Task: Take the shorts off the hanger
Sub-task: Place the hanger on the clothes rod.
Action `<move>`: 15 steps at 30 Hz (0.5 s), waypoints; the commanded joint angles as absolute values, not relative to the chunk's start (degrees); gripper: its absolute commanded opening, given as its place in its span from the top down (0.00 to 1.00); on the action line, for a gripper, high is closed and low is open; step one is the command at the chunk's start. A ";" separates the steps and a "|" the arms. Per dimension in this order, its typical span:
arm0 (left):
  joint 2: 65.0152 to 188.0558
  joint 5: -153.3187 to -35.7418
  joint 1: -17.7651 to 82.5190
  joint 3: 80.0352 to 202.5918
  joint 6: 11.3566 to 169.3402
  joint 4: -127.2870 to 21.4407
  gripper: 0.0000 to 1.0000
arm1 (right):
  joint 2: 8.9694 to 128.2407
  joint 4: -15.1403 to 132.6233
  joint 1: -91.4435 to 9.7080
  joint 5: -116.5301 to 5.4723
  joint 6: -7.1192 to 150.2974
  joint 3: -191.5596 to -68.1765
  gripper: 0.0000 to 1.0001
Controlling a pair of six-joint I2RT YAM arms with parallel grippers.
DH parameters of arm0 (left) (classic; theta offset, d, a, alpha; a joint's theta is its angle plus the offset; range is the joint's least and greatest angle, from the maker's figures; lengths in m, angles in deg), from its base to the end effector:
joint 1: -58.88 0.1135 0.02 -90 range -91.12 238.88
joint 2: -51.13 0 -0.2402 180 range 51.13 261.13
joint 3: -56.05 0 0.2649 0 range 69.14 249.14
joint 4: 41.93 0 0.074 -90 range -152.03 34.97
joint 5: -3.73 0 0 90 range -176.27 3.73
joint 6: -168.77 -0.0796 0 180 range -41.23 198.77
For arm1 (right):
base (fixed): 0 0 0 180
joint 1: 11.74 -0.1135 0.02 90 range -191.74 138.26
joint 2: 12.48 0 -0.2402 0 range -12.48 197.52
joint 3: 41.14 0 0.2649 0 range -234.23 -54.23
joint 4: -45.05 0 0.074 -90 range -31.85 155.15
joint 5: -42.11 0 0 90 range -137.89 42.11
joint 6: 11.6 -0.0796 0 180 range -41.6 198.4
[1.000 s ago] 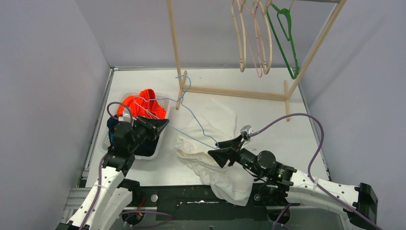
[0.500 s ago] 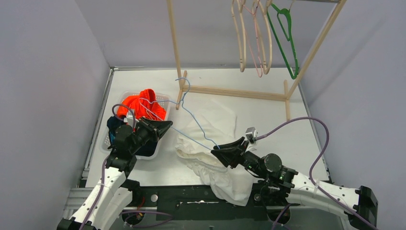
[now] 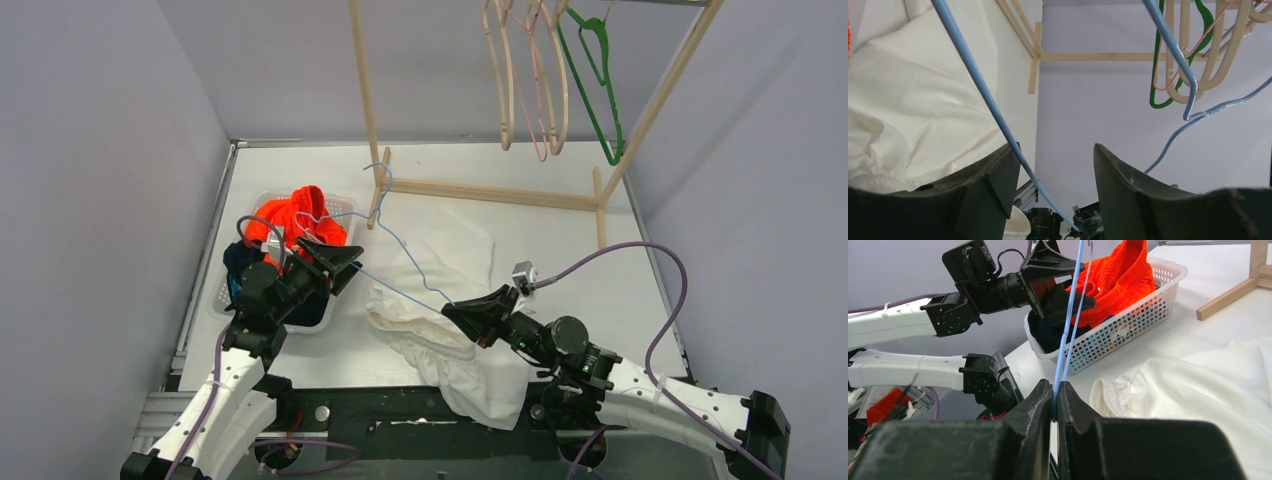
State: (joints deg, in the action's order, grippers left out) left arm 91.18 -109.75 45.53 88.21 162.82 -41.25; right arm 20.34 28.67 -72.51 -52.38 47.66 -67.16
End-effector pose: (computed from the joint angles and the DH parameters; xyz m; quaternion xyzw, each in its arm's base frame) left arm 0.2304 -0.0873 0.2132 -0.3152 0.6769 -0.5871 0.3126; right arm 0.1080 0.2058 0.2378 -0.1960 0.6153 0.5643 0.5143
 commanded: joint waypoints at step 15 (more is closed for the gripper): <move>90.65 -101.63 45.61 105.70 135.94 -67.94 0.19 | 26.29 57.18 -73.05 -26.71 63.03 -99.11 1.00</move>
